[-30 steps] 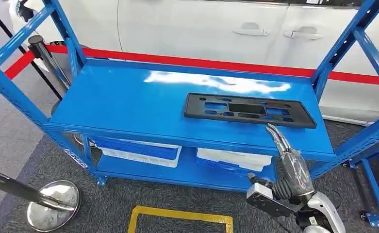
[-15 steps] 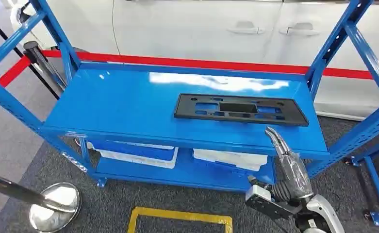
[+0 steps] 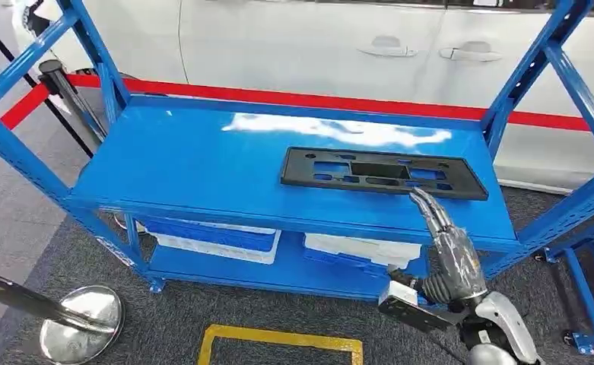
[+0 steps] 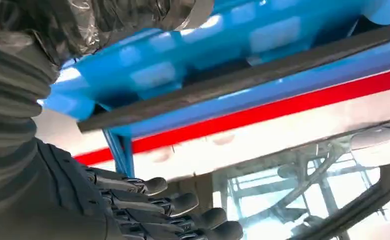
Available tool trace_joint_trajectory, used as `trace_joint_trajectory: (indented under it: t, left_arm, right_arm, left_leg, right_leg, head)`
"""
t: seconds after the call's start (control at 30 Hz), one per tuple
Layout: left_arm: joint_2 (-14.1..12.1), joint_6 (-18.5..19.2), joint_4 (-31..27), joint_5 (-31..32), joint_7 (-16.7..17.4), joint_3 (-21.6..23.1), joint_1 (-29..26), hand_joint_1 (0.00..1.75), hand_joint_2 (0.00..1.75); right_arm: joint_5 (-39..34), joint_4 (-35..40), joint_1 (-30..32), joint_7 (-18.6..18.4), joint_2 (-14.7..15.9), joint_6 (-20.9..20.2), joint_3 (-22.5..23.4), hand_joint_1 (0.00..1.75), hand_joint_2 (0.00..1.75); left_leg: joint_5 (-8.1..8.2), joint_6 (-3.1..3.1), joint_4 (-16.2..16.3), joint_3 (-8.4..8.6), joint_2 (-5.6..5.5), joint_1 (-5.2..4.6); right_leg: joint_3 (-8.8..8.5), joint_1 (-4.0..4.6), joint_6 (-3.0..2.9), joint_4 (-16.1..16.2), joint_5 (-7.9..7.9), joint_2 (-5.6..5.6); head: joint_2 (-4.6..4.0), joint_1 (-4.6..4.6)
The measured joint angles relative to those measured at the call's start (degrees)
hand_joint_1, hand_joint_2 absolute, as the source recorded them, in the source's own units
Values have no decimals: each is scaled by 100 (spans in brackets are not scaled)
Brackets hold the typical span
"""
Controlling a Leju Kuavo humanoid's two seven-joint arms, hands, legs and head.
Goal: Take the parts from the cabinet and place them on the table.
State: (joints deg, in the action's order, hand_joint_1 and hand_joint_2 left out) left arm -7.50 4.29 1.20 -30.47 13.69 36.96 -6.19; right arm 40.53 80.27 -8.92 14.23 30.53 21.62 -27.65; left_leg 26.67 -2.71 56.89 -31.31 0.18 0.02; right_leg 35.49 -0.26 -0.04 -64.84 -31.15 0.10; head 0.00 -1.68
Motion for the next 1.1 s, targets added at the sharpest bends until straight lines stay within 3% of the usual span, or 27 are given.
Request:
trace_joint_trajectory:
  t: [0.03,0.07,0.1,0.13,0.17,0.23,0.27,0.3,0.4,0.43,0.47,0.5,0.57,0.6,0.63,0.67,0.73,0.77,0.8,0.9,0.97,1.0,1.07,1.1]
  left_arm:
    - [-4,37,0,15,63,0,20,0,0]
    - [-9,52,0,33,116,0,34,0,0]
    - [-26,52,0,37,153,0,42,0,0]
    - [-37,55,0,37,172,0,48,0,0]
    - [-46,57,0,39,185,0,50,0,0]
    - [-52,54,0,37,201,0,57,0,0]
    - [-66,50,0,37,207,0,49,0,0]
    - [-87,44,0,28,227,0,65,0,0]
    - [-92,44,0,24,249,0,61,0,0]
    - [-92,44,0,24,253,0,70,0,0]
    - [-94,44,0,24,255,0,68,0,0]
    - [-94,46,0,24,260,0,69,0,0]
    - [-94,44,0,24,262,-2,75,0,0]
    - [-94,46,0,24,262,0,74,0,0]
    - [-94,46,0,24,262,0,71,0,0]
    - [-94,46,0,24,262,0,66,0,0]
    - [-96,46,0,24,262,0,64,0,0]
    - [-96,46,0,24,262,0,64,0,0]
    - [-96,46,0,24,262,-2,61,0,0]
    - [-96,46,0,24,264,-2,76,0,0]
    - [-96,46,0,24,266,-2,66,0,0]
    - [-96,52,0,26,271,-2,59,0,0]
    - [-96,68,0,31,282,-2,68,0,0]
    - [-94,72,0,35,290,-2,74,0,0]
  right_arm:
    - [50,-149,-110,-15,-39,7,-68,0,175]
    - [83,-275,-180,-26,-81,11,-129,0,175]
    - [103,-391,-245,-33,-116,13,-186,0,175]
    - [105,-485,-300,-41,-146,13,-223,0,175]
    - [109,-565,-355,-52,-175,18,-249,0,175]
    - [109,-664,-473,-57,-201,31,-288,0,175]
    - [111,-730,-531,-61,-221,39,-306,0,175]
    - [113,-795,-587,-79,-247,67,-330,0,175]
    - [188,-964,-680,-90,-326,142,-360,0,175]
    - [214,-1007,-728,-90,-348,155,-376,0,175]
    - [249,-1081,-783,-94,-400,183,-395,0,175]
    - [260,-1131,-836,-94,-432,203,-406,0,175]
    - [280,-1219,-880,-94,-490,203,-435,0,175]
    - [284,-1261,-883,-94,-514,203,-450,0,175]
    - [284,-1295,-883,-94,-533,203,-463,0,175]
    - [284,-1324,-892,-94,-551,203,-472,0,175]
    - [284,-1368,-935,-94,-579,205,-489,0,175]
    - [284,-1387,-959,-94,-594,205,-489,0,175]
    - [286,-1405,-981,-94,-603,212,-489,0,175]
    - [286,-1455,-990,-94,-618,212,-498,0,175]
    - [292,-1481,-1005,-98,-623,212,-504,0,175]
    - [337,-1497,-1026,-100,-627,212,-509,0,175]
    - [537,-1614,-1101,-168,-658,214,-570,0,175]
    - [625,-1687,-1113,-197,-680,216,-621,0,175]
  left_leg:
    - [0,-2,2,-10,4,-5]
    - [0,-3,8,-21,4,-7]
    - [0,-3,15,-23,3,-6]
    - [1,-1,19,-17,1,-5]
    - [9,9,28,-10,-4,-2]
    - [39,44,64,12,-8,4]
    - [53,64,72,-5,-10,-3]
    - [67,97,134,-48,-17,-29]
    - [36,168,80,-50,-18,-3]
    - [92,206,131,-86,-18,-5]
    - [210,221,283,-126,-20,13]
    - [407,232,620,-283,-21,15]
    - [824,256,1569,-752,-21,17]
    - [901,258,1935,-943,-21,17]
    - [829,256,1978,-983,-21,17]
    - [655,244,1790,-904,-21,17]
    - [96,198,798,-451,-21,16]
    - [-77,174,304,-219,-22,15]
    - [3,174,146,-133,-31,-25]
    - [-15,135,136,-165,-44,-37]
    - [-78,61,24,-104,-32,1]
    - [-87,34,7,-99,-30,-1]
    - [-87,11,10,-117,-18,-10]
    - [-84,6,11,-123,-19,-13]
  right_leg:
    - [249,-19,24,-543,-262,-1]
    - [443,-29,40,-956,-409,-2]
    - [548,-40,49,-1178,-425,-3]
    - [520,-55,57,-1122,-314,-4]
    - [368,-70,62,-803,-84,-7]
    - [-155,-94,53,255,453,-9]
    - [-263,-86,34,460,367,-7]
    - [-250,-43,4,560,385,6]
    - [-224,-12,-67,541,393,7]
    - [-251,-69,-123,605,430,3]
    - [-265,-54,-152,622,433,0]
    - [-260,-49,-185,621,437,-4]
    - [-252,-29,-195,619,434,-13]
    - [-253,-14,-202,617,430,-18]
    - [-260,-7,-203,616,429,-18]
    - [-268,0,-209,615,425,-15]
    - [-287,6,-208,606,415,-2]
    - [-300,6,-193,605,405,4]
    - [-278,52,-168,582,391,6]
    - [-254,11,-102,601,422,2]
    - [-243,0,-33,514,344,-3]
    - [-155,13,-11,327,199,-5]
    - [272,-6,18,-559,-255,-2]
    - [473,-14,33,-975,-396,-3]
  head:
    - [0,-2]
    - [0,0]
    - [0,0]
    - [0,0]
    - [0,-2]
    - [0,0]
    - [0,-2]
    - [2,-4]
    - [0,-4]
    - [2,-4]
    - [0,-7]
    - [0,-7]
    - [0,-7]
    - [0,-7]
    - [0,-9]
    - [0,-7]
    - [0,-9]
    - [0,-7]
    - [0,-4]
    - [0,-2]
    - [0,-4]
    - [0,-2]
    - [0,-2]
    - [0,0]
